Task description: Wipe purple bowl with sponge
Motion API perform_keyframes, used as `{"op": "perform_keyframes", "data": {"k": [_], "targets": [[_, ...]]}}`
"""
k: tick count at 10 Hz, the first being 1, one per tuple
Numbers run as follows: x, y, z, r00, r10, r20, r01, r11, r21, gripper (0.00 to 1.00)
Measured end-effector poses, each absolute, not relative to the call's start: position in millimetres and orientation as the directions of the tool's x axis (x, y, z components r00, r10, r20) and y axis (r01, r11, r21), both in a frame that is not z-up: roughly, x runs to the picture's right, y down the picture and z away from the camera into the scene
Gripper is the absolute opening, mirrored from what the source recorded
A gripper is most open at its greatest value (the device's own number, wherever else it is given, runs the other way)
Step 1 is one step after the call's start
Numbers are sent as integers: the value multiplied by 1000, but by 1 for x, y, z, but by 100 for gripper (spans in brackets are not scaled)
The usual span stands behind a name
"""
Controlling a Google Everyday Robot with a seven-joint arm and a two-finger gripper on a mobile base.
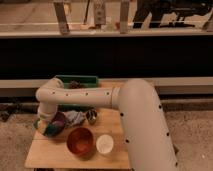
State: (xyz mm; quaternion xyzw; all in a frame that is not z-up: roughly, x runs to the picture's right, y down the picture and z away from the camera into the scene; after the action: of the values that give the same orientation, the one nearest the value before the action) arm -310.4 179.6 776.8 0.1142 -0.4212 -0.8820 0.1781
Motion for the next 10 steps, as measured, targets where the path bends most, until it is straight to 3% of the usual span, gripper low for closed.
{"op": "perform_keyframes", "data": {"k": [5,10], "targets": [[-263,151,808,-891,-453,33,331,-596,732,0],[-318,135,823,-904,-424,-60,246,-629,738,0]]}}
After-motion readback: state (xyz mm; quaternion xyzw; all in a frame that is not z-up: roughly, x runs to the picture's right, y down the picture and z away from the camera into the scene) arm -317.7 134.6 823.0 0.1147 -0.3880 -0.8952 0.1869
